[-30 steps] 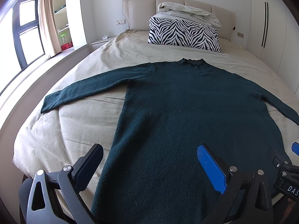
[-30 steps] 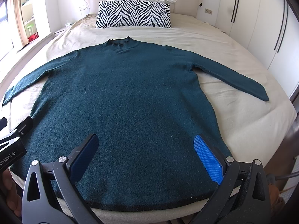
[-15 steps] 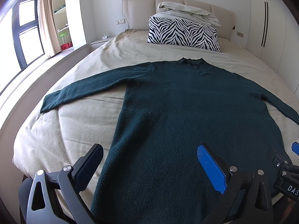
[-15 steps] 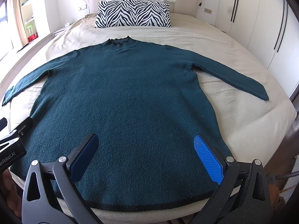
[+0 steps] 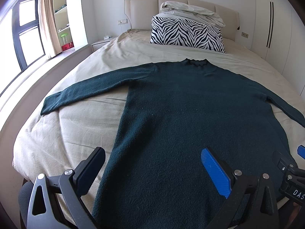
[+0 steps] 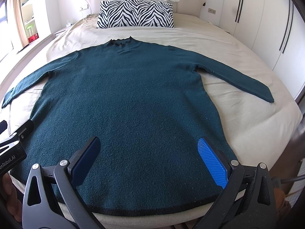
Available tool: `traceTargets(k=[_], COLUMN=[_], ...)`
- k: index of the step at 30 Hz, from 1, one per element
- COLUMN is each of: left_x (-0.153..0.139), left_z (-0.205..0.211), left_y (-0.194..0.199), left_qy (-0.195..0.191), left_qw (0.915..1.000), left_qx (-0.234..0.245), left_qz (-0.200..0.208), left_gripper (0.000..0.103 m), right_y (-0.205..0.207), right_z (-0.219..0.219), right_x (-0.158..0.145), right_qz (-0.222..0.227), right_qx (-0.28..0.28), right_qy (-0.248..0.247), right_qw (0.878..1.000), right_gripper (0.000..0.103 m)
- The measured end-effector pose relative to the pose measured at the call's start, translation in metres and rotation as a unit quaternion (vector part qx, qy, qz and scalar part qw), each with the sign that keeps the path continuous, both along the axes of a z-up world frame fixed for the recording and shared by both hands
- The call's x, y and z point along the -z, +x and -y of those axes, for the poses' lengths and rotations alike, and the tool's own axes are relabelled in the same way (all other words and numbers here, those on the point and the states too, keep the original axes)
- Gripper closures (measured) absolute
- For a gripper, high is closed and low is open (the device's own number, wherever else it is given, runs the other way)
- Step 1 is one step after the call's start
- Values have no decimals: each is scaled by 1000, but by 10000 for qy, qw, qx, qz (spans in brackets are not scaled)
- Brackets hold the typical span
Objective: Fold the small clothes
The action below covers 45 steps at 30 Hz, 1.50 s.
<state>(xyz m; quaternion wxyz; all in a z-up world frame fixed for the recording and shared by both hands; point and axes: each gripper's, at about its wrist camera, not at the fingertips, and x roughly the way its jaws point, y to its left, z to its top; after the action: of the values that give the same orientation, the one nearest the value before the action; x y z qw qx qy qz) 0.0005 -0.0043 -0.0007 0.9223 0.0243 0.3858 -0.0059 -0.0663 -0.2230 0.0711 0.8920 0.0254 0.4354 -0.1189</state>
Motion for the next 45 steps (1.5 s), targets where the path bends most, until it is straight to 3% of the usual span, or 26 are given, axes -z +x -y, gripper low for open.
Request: traceTargets(k=[16,22,26,31,34,36,38,41,45], left_x=[2,14,21,25,21,21,24,26,29], left_z=[6,6,9,3,4,5,12,16,24], left_y=[-4,1,7,28,43,55,70,84,104], left_qy=[-16,236,384,-11,-535,-1050,-963,-942,-934], left_qw=[10000,9997,9992,9992,9967,9908,9906,9915,9909], left_qx=[3,-33,40,175,548,765,695,537,582], left_qz=[-35,-97,-145,-366,-279,-374,-686,-713,-776], left_gripper=[0,0,0,0,0,0,0,0,0], right_y=[-1,3,7,10,8,5,4,6,6], right_z=[4,20,55,151,235,292,346,417,470], right_x=[5,11,8,2,7,18,35,64,89], right_qz=[-36,-30,204,799,1177,1400,1430,1404,1564], right_qx=[11,43,89,558,1386,1948,2428,2958,3331], right_qy=[24,223,616,1259,1693,2190,2831,3559,4055], right_qw=[10000,9997,9979,9872,9687,9458,9168,8753,8368], right_gripper=[0,0,0,0,0,6,20,35,37])
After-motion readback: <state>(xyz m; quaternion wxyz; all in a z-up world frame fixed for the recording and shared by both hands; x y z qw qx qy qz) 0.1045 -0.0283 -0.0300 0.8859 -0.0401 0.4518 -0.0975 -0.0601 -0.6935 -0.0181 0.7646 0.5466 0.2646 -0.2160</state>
